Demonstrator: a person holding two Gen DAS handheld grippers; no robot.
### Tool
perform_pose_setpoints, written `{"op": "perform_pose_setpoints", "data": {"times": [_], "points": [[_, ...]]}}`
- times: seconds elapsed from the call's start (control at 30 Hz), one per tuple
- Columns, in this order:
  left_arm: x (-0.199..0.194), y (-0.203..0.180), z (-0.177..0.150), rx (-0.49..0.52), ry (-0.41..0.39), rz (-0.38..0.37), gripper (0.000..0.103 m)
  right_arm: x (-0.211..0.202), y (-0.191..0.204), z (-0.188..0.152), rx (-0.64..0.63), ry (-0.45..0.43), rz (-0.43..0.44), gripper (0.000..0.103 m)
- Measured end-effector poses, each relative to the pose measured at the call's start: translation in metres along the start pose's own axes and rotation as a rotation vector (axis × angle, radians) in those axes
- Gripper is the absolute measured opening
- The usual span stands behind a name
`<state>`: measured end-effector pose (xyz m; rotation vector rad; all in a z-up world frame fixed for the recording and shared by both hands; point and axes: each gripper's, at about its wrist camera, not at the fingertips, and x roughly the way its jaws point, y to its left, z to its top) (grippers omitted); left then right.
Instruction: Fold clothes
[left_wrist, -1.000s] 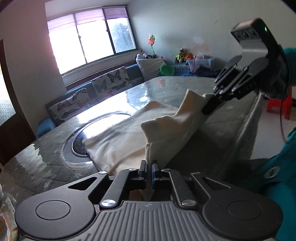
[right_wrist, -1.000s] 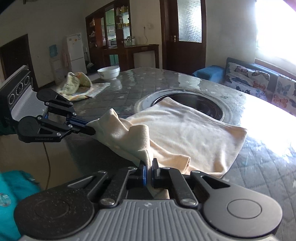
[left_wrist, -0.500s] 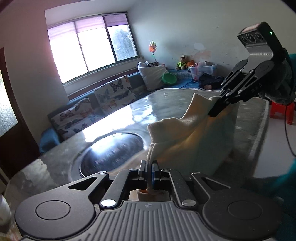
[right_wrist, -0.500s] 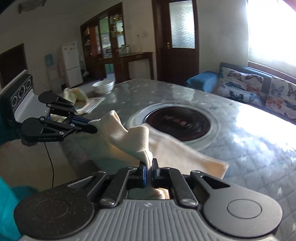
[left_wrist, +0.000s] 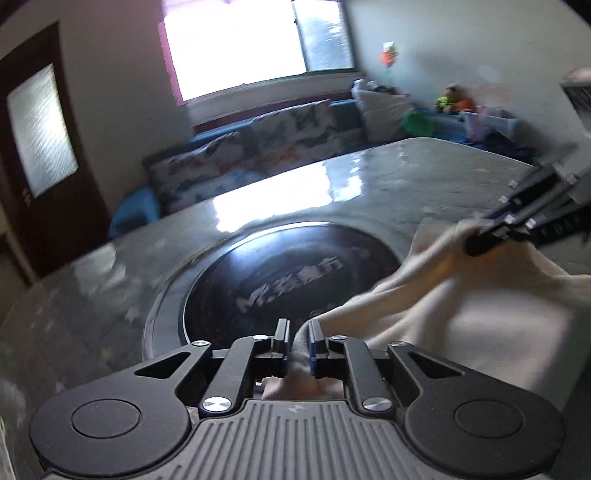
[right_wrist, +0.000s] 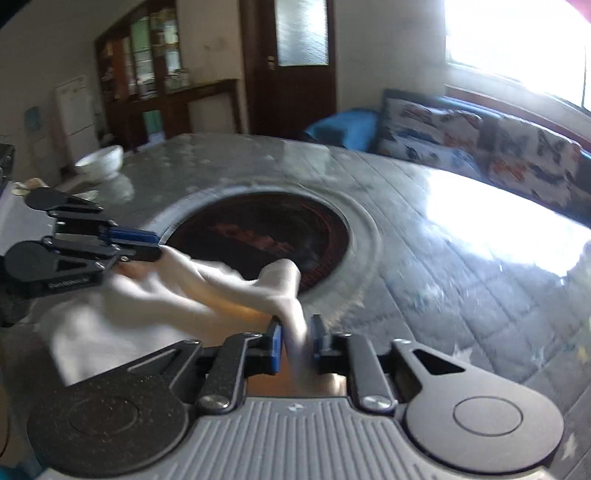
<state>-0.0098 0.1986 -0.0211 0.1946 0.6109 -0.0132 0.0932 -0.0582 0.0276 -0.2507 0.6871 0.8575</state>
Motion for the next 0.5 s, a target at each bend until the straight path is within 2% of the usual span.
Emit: {"op": "perform_pose_setpoints", "data": {"times": [0.07,0.13,0.2,0.33,0.4,0.5], "points": [[-0.006,0.004,0.0,-0.011,-0.003,0.046,0.021,0.014,-0.005,-0.005,0.028,0.008,-0.025,0.021],[-0.015,0.004,0.001,-0.014,-0.015,0.095,0.021,0.003,-0.006,-0.009,0.047,-0.016,-0.039,0.022],[-0.031,0.002,0.001,-0.043,-0.029,0.098,0.021,-0.006,-0.009,-0.015,0.077,-0.026,-0.038,0.022],[-0.063,-0.018,-0.003,-0.096,-0.052,0.035,0.021,-0.013,-0.021,-0.03,0.155,-0.018,-0.04,0.022],[-0.077,-0.031,-0.007,-0.118,-0.068,-0.019,0.021,-0.016,-0.024,-0.034,0.199,-0.024,-0.034,0.026],[-0.091,-0.058,-0.013,-0.074,-0.081,-0.114,0.021,-0.023,-0.032,-0.04,0.261,-0.053,-0.03,0.03]]}}
